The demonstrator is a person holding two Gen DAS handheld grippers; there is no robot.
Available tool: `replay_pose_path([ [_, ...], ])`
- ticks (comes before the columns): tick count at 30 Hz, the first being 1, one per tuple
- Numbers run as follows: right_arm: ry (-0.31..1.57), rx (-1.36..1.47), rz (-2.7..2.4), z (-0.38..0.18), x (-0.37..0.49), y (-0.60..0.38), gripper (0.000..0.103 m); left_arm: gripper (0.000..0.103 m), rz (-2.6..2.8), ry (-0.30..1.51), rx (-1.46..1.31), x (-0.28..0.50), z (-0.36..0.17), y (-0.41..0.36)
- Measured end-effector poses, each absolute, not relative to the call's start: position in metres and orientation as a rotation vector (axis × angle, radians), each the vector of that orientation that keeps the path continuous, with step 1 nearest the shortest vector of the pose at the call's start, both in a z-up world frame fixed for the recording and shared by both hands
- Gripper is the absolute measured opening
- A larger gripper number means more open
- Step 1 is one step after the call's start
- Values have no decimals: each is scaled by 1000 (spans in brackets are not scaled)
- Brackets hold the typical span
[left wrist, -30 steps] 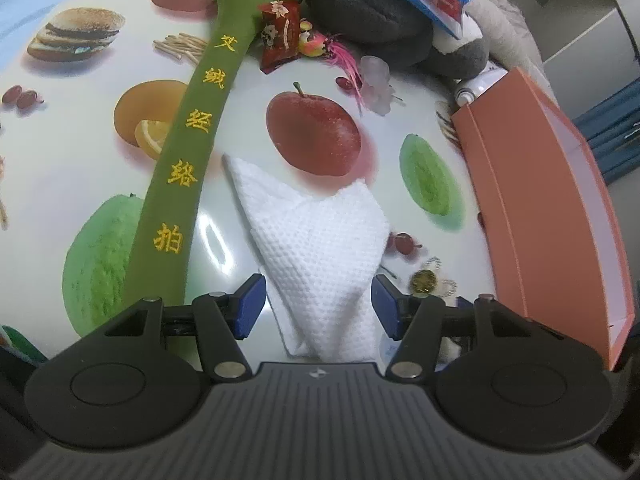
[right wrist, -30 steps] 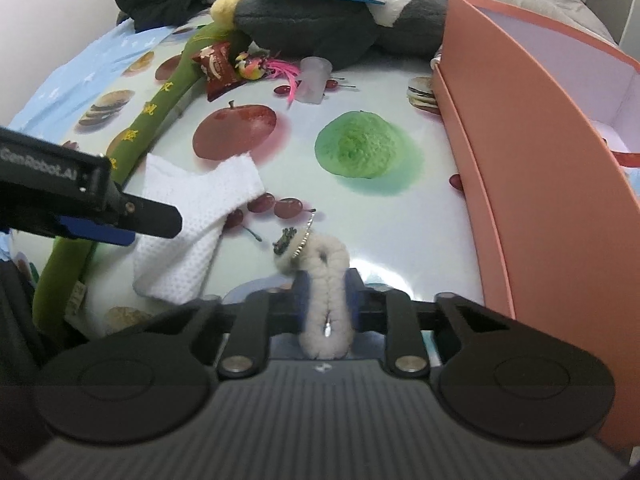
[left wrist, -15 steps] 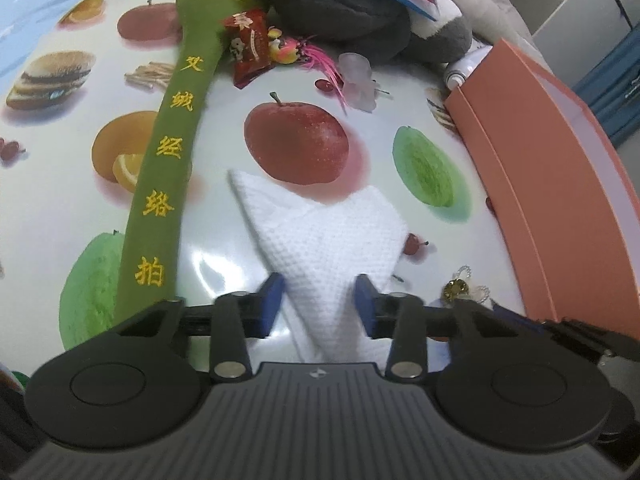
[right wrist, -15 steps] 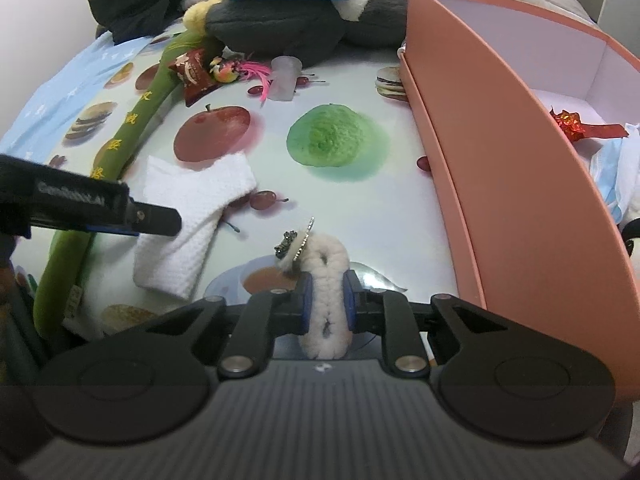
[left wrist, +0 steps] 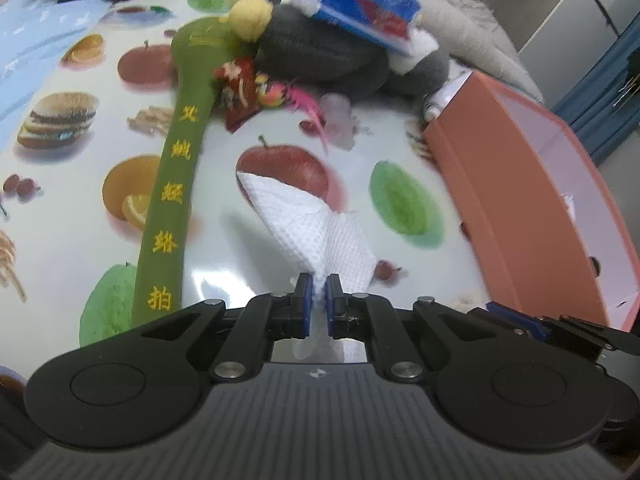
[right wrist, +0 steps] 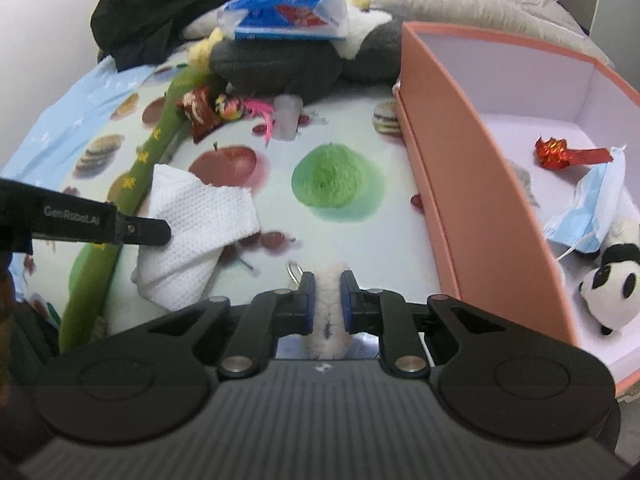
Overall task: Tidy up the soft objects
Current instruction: 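Carry the white towel and hair tie over the pink box with both grippers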
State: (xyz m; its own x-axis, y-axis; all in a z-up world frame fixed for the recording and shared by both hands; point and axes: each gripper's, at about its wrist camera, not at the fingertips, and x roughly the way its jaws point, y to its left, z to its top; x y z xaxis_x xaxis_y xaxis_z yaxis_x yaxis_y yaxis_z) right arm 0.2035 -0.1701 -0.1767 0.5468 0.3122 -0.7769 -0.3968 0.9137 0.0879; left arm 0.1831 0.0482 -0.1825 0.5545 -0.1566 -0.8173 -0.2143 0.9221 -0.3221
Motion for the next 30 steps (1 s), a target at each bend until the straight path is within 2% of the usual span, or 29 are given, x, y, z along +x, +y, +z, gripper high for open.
replay_pose_path([
  [17,767,-12,442,-89,193,-187,16,9,-48,914,-372,179,-83,35],
  [30,767,86,272,-69,181,-262,16,9,-198,891,-336,185,-53,-15],
])
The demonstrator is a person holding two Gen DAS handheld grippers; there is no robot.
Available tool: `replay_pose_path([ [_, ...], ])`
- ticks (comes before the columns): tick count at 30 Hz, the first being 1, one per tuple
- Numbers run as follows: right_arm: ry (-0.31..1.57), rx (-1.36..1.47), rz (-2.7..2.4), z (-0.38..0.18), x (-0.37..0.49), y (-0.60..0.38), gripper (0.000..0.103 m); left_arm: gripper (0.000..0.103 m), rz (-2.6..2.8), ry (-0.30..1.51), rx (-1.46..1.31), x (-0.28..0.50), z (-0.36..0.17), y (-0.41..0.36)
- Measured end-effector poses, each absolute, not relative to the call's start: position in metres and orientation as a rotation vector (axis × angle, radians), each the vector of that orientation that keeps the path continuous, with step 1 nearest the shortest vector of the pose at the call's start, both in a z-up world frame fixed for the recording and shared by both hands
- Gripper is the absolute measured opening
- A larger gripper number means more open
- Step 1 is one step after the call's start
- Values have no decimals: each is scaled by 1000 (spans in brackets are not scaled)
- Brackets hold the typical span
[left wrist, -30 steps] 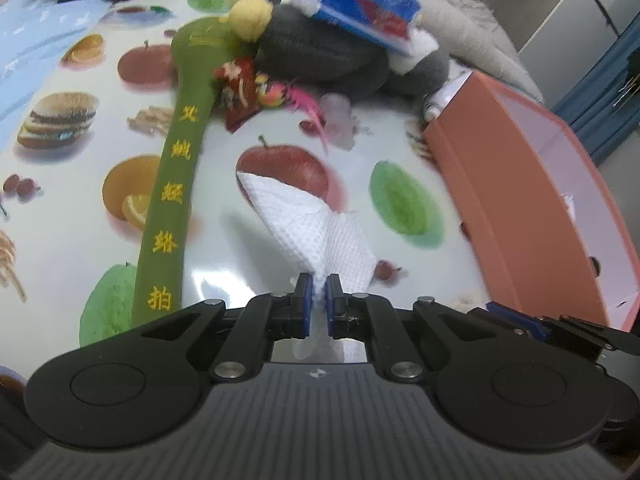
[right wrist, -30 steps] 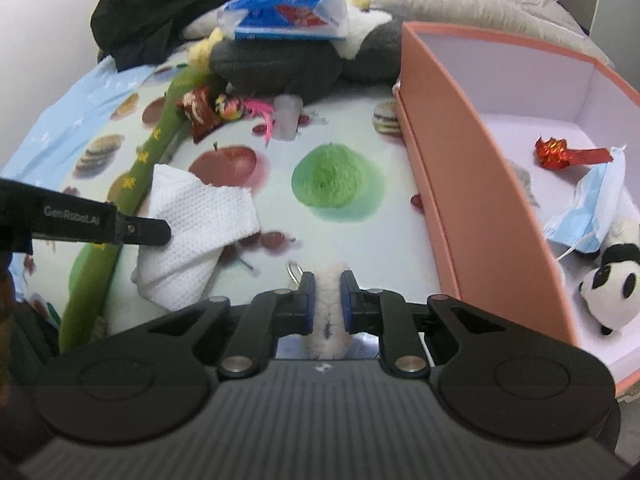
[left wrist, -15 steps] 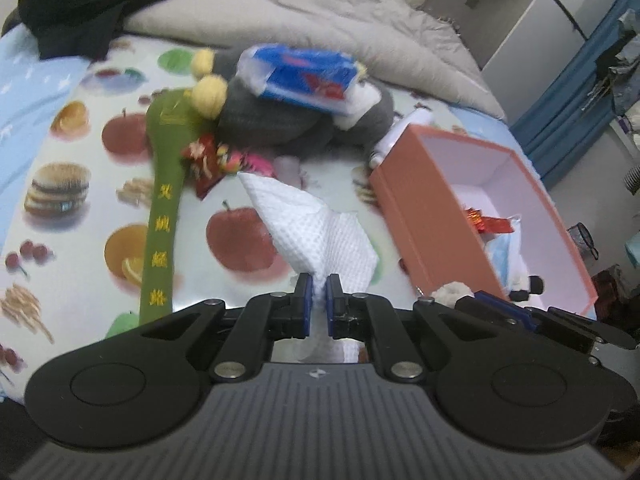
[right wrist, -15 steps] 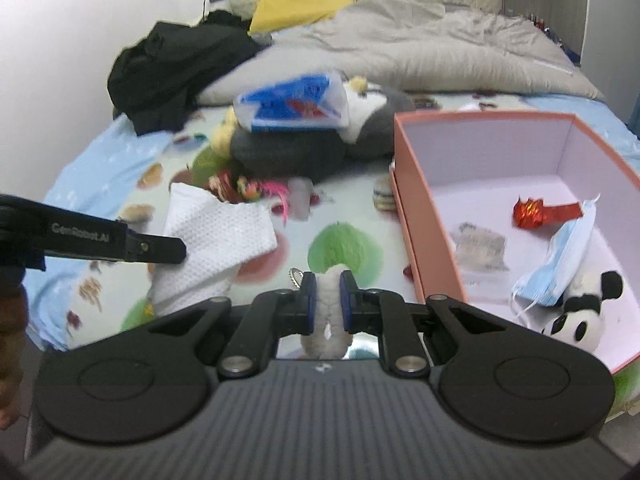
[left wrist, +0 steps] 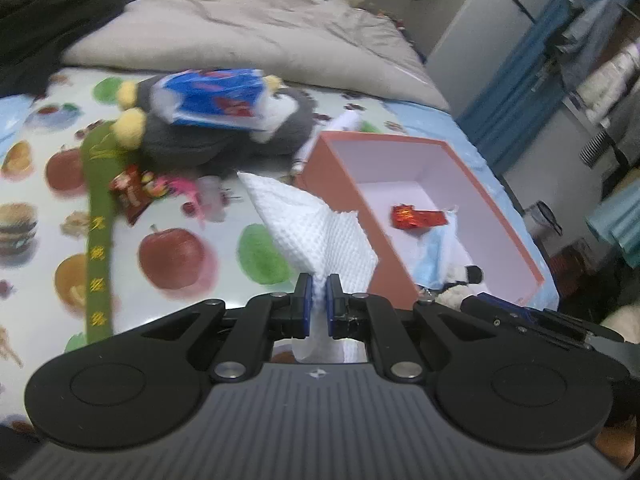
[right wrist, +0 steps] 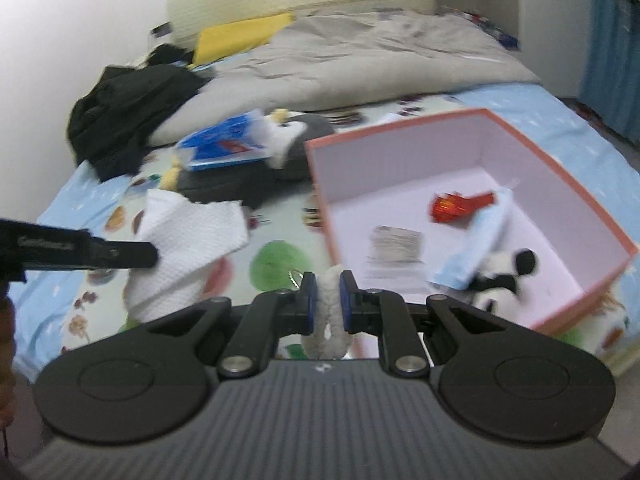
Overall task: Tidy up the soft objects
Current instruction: 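Carry the white towel and hair tie over the pink box with both grippers, then open both grippers to drop the towel and hair tie into the box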
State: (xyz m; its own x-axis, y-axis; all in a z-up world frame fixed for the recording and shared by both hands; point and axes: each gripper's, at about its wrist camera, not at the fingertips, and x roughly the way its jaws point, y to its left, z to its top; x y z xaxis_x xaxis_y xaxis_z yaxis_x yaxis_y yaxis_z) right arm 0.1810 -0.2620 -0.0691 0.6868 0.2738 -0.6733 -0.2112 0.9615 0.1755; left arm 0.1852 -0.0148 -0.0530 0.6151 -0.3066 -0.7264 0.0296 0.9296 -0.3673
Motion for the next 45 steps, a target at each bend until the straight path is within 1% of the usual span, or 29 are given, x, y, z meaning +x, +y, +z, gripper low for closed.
replay_pose_path([
  [7,746,95,198,-63,183,-296,16,9,-287,869,-280,203,-38,-45],
  [15,821,114,180,-75,246,-318,16,9,-365,858,-172,259,-32,-112],
  [22,843,10,151,-81,299,-324,17,9,-394,969,-168,329,-54,-147],
  [26,898,5,135,-91,330,-331,17,9,-383,1025,-154,366,-69,-159],
  [29,962,37,131,-100,347,-340,17,9,-414,1073,-144,381,-75,-165],
  [33,997,58,96,-104,355,-353,18,9,-419,1094,-136,388,-78,-165],
  [36,1004,74,90,-103,354,-360,24,10,-437,1096,-147,388,-77,-163],
  [37,1009,76,83,-103,353,-361,30,15,-433,1101,-143,388,-78,-162],
  [38,1013,80,78,-103,353,-363,43,25,-423,1099,-135,388,-78,-162],
  [39,1011,86,80,-103,352,-364,49,31,-416,1095,-129,387,-77,-162],
  [40,1003,96,87,-102,350,-365,49,39,-417,1087,-127,386,-76,-161],
  [45,971,137,114,-95,336,-366,49,39,-417,1048,-119,373,-69,-156],
])
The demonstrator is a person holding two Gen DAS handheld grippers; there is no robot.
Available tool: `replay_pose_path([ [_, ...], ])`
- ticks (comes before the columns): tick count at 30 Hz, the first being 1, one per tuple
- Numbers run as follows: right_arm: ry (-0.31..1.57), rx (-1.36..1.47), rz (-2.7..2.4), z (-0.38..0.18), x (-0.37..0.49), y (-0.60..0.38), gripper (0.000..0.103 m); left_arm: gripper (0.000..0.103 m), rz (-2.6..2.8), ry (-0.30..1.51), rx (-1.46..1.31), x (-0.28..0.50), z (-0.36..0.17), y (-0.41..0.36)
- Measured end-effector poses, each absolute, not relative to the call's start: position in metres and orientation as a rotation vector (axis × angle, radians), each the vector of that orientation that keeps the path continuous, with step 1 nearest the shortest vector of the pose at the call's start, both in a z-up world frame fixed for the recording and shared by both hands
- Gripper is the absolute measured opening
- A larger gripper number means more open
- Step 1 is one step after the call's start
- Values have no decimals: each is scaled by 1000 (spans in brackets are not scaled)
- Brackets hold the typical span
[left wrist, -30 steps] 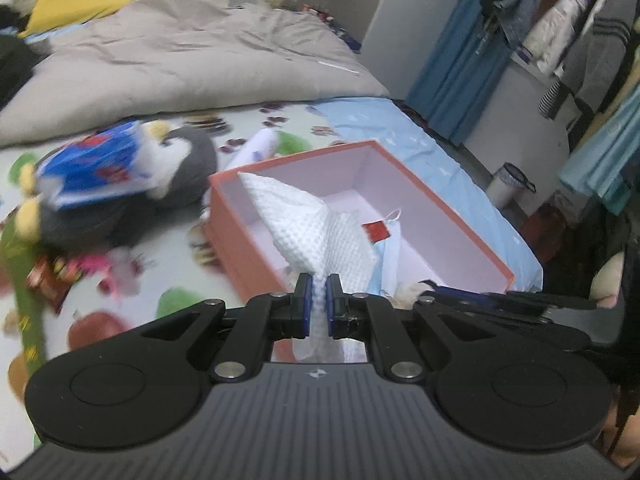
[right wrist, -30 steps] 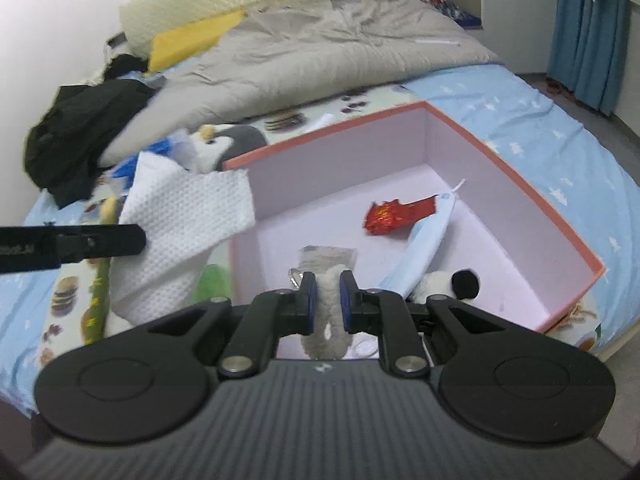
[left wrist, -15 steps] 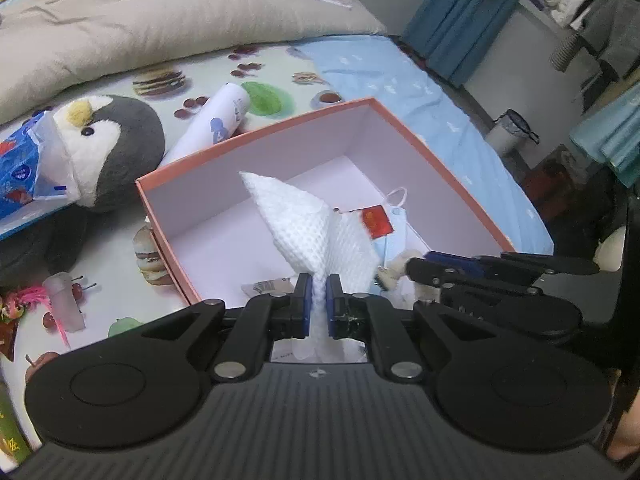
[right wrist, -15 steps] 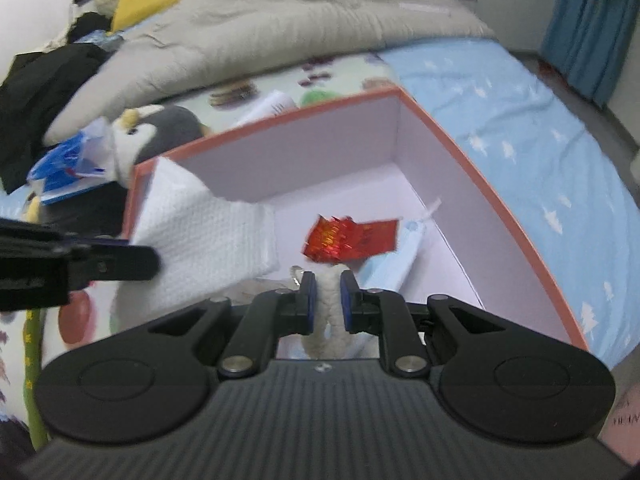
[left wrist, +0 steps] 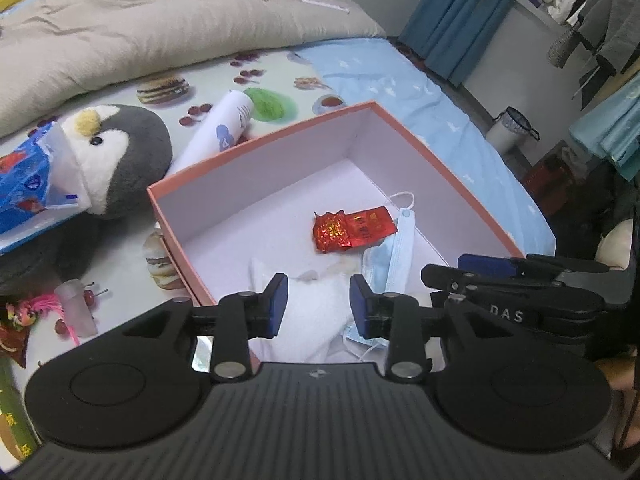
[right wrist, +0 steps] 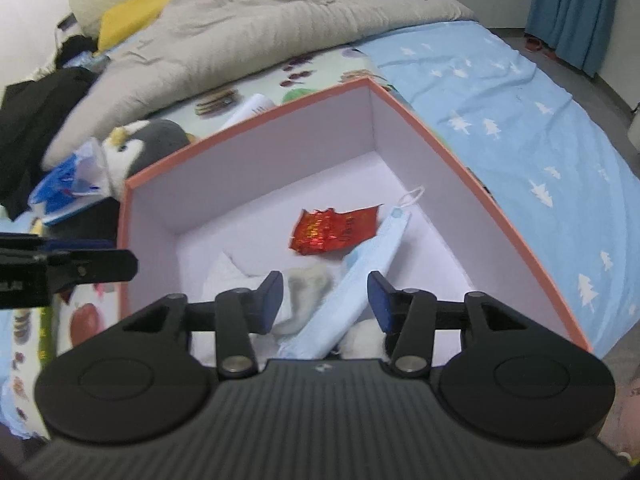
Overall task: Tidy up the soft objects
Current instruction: 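Withdraw both grippers from the box back toward the pile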
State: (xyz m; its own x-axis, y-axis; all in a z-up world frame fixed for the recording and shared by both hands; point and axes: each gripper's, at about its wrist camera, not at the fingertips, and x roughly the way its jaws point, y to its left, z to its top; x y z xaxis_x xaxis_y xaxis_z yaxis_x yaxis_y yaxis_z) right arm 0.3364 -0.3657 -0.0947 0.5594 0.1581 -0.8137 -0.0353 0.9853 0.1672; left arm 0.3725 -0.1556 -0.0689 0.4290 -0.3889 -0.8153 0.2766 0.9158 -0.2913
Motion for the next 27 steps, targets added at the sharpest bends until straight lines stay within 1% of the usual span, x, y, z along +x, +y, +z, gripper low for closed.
replay_pose_path([
  [16,777,118,237,-68,263,-324,49,39,-352,832,-121,296,-44,-110],
  [27,733,124,291,-75,222,-296,49,39,-303,728,-125,245,-48,-83],
])
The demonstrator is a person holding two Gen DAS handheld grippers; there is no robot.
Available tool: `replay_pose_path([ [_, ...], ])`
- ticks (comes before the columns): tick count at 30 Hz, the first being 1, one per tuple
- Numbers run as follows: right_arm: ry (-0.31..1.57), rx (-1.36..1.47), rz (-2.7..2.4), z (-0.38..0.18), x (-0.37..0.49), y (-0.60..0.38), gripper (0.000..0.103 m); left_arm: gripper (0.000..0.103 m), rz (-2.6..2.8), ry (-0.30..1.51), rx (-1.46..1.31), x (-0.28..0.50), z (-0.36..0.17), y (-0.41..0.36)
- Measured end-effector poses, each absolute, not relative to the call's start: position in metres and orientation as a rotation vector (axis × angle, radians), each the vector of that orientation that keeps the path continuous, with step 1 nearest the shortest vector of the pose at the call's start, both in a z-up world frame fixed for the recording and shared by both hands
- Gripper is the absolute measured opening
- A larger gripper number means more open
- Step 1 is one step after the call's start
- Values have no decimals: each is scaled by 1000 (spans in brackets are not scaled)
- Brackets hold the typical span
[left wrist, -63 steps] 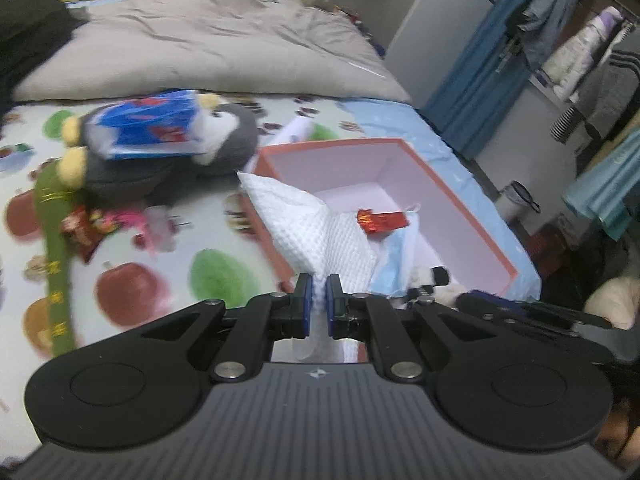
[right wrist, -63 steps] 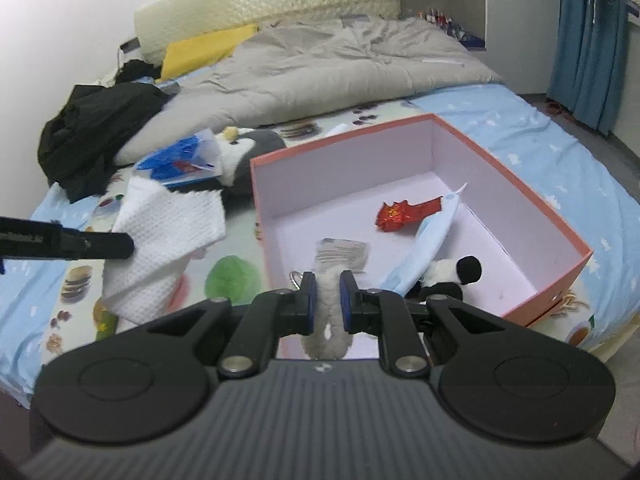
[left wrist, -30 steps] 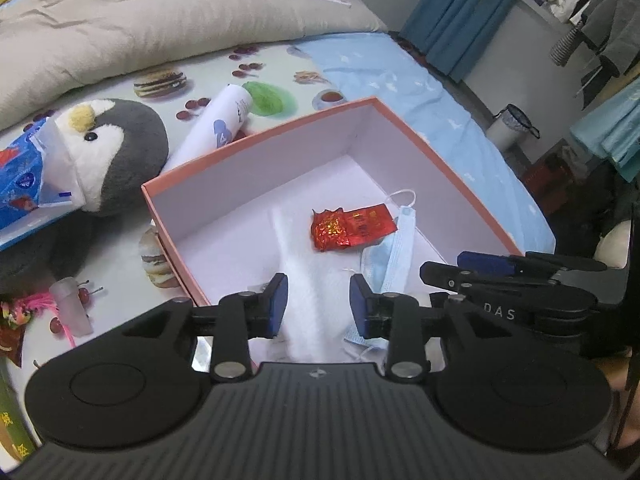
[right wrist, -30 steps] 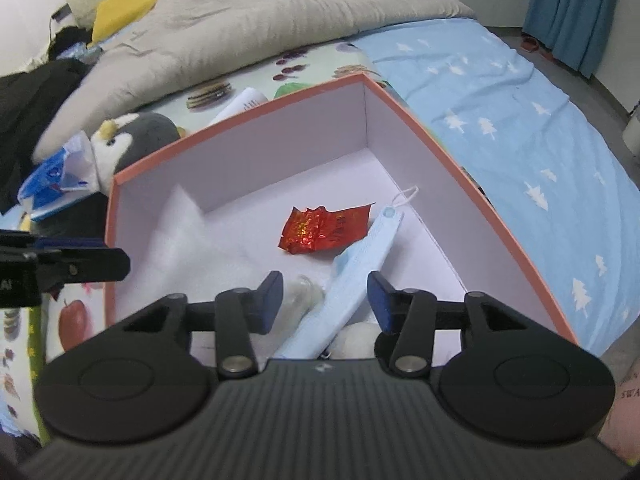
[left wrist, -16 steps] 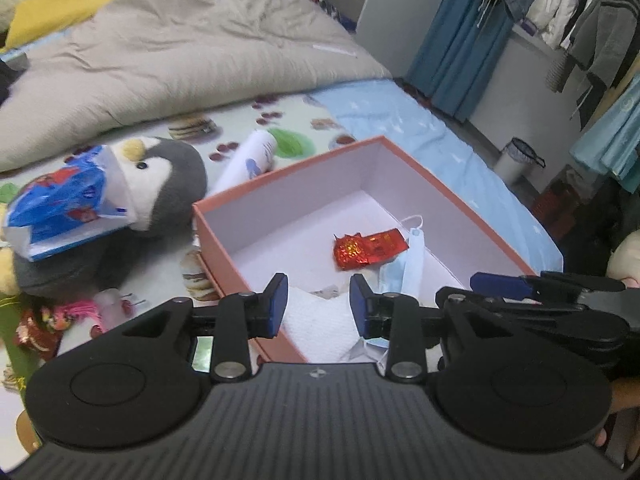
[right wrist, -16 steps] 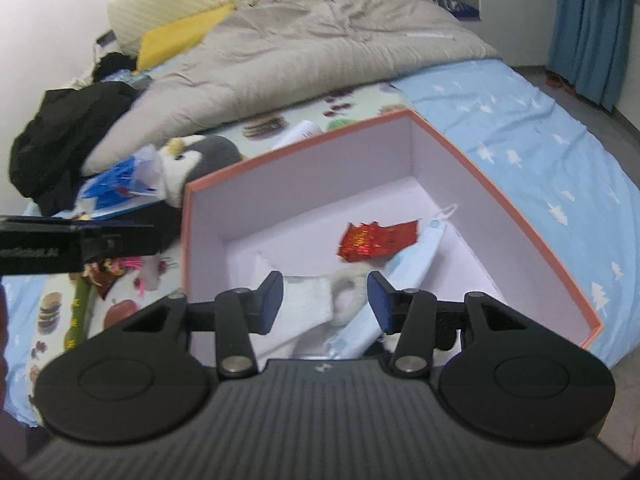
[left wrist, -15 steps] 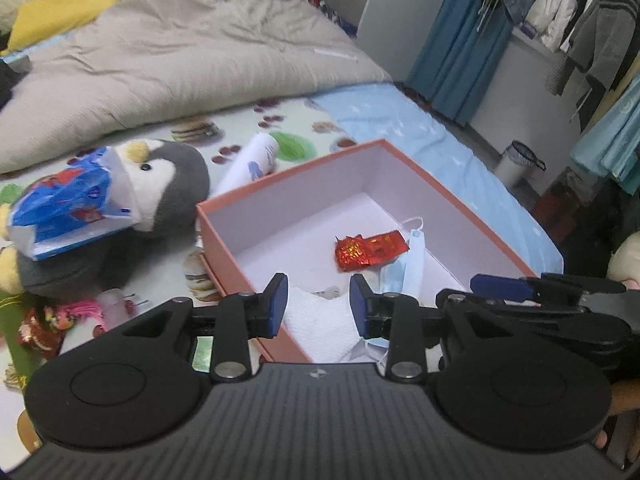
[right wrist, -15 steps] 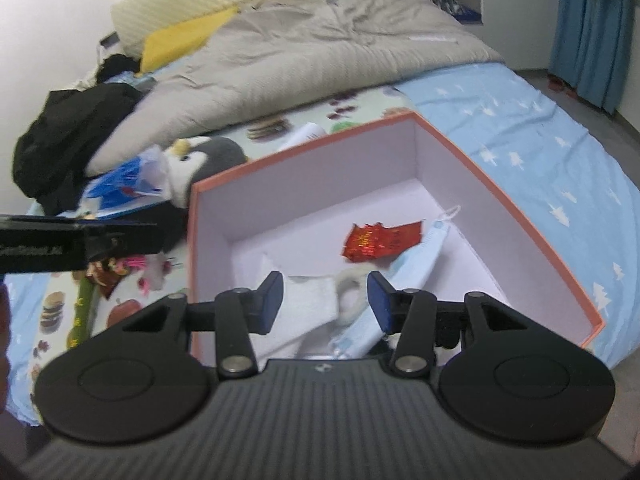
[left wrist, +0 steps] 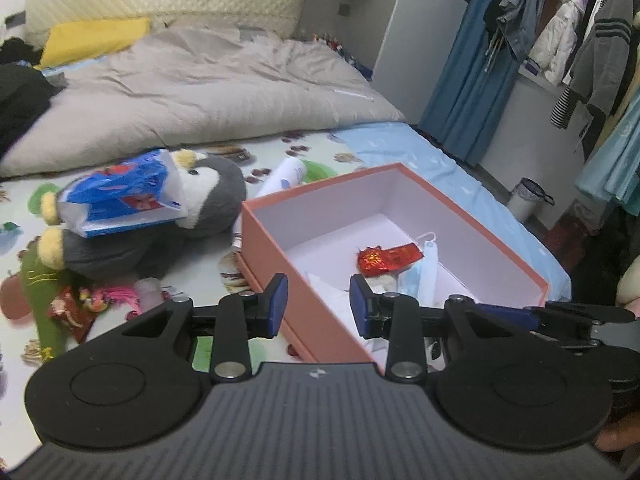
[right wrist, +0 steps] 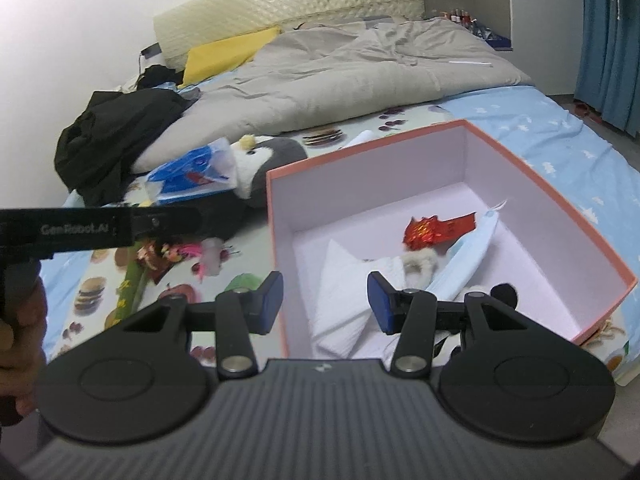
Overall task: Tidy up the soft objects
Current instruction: 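Withdraw both grippers from the box back toward the pile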
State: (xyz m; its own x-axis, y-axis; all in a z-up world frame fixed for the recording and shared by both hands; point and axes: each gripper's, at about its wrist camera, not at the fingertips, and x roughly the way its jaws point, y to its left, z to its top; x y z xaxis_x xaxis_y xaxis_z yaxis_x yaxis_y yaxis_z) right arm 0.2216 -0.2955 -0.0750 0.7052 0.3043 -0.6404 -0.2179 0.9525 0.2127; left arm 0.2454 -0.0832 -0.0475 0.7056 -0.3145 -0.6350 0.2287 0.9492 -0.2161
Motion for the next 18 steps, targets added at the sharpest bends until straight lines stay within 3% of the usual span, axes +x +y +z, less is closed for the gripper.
replay_pose_path([
  [18,712,106,385,-79,169,-239,49,39,-127,716,-199,169,-76,-27],
])
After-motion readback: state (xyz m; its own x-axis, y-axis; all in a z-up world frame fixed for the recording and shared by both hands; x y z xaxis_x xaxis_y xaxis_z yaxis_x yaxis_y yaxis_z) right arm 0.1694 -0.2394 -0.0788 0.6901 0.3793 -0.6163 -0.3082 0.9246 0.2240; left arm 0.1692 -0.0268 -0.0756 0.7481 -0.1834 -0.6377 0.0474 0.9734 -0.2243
